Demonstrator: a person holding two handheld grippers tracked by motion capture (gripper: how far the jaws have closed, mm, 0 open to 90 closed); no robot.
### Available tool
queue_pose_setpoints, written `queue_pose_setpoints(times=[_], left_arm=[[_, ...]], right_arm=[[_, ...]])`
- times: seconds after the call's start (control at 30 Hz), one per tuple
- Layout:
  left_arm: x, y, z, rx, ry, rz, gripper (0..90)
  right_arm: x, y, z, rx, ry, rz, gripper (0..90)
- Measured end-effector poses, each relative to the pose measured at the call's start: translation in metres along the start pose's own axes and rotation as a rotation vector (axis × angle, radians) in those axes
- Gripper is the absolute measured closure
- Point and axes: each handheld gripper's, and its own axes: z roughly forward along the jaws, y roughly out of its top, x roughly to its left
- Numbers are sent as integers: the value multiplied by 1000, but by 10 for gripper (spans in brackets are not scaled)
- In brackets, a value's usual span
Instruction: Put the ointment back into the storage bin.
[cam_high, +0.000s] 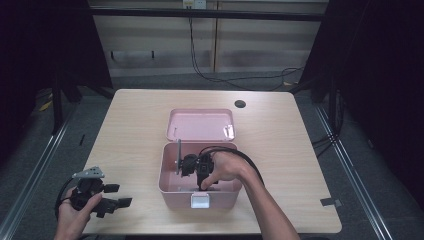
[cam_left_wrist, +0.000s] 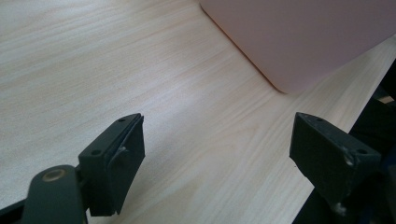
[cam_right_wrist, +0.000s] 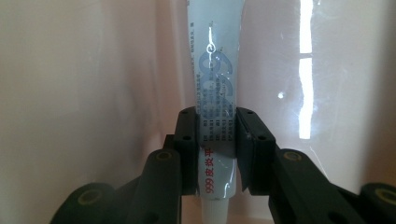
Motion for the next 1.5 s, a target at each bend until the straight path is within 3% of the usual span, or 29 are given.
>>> queue_pose_setpoints(times=[0.87,1.5], left_arm=[[0,0,0,1,-1,0,180],[0,0,0,2,-1,-1,180]], right_arm=[[-4,8,19,13,33,2,719],[-6,8,22,11,48,34,710]])
